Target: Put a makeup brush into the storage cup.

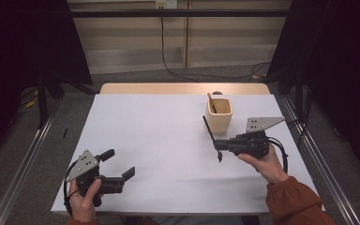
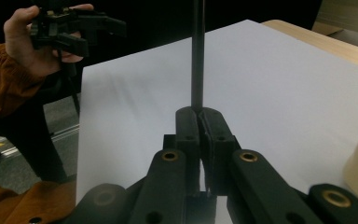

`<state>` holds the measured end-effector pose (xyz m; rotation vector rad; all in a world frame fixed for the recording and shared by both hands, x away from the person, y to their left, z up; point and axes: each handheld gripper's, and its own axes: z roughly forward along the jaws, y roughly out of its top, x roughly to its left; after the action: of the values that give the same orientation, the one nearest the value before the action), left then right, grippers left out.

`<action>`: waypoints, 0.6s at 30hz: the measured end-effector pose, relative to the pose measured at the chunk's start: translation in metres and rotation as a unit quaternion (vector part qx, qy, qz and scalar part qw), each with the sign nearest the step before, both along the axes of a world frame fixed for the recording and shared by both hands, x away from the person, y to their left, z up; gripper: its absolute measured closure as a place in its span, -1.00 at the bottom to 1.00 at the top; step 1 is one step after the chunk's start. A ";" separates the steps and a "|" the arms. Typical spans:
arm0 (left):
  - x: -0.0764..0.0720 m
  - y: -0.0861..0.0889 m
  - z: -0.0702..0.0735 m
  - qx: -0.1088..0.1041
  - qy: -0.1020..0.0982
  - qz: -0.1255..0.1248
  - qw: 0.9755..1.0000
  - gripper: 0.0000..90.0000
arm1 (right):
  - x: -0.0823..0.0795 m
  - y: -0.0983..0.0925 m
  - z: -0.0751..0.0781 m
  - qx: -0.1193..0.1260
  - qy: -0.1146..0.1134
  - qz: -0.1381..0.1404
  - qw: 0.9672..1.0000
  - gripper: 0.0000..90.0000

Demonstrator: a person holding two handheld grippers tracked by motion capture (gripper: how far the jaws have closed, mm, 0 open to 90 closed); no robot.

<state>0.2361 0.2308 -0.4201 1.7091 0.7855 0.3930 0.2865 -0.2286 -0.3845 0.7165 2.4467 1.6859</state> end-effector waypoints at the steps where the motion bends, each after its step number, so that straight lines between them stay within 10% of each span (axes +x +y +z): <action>1: 0.000 -0.001 0.001 0.000 -0.001 -0.003 1.000 -0.97 | -0.001 0.001 0.000 -0.002 0.000 0.003 1.000 0.92; 18: 0.009 -0.014 0.008 0.018 0.006 -0.039 0.999 -0.97 | 0.008 0.023 0.007 -0.080 0.017 0.065 0.995 0.92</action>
<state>0.2449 0.2169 -0.4121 1.7713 0.7207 0.3452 0.2944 -0.2056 -0.3779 0.5833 2.6681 1.5056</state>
